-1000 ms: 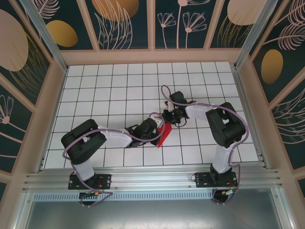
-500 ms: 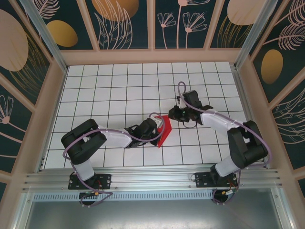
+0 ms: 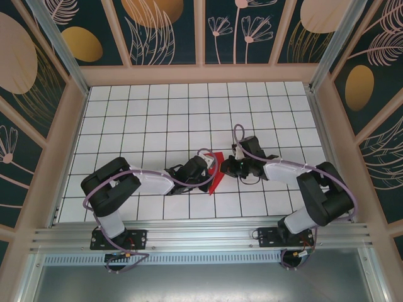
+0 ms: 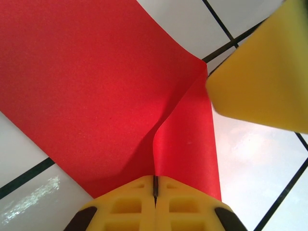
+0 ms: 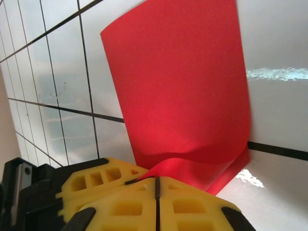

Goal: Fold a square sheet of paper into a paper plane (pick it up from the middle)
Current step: Third fold the triangle at the center of the table.

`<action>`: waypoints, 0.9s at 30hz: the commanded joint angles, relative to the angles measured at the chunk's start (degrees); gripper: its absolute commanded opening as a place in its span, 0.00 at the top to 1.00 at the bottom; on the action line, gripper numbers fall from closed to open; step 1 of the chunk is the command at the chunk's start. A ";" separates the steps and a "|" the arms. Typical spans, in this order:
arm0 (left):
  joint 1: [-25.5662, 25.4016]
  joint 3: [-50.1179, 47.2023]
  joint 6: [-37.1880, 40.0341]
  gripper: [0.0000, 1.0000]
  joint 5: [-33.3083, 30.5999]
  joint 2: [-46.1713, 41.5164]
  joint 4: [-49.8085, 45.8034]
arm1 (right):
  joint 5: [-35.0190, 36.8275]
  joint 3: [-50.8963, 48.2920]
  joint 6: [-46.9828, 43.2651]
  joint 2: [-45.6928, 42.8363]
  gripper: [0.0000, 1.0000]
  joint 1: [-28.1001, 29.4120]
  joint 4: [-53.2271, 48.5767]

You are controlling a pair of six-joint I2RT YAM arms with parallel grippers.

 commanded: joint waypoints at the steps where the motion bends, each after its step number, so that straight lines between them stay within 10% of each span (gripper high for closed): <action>1: 0.41 -0.75 -0.46 0.97 1.06 0.39 0.63 | -0.73 0.21 0.89 2.51 0.92 0.15 2.64; 27: 0.45 -0.67 -0.55 0.98 1.26 0.45 -0.18 | 1.04 -2.50 -0.06 0.96 0.89 -2.25 3.50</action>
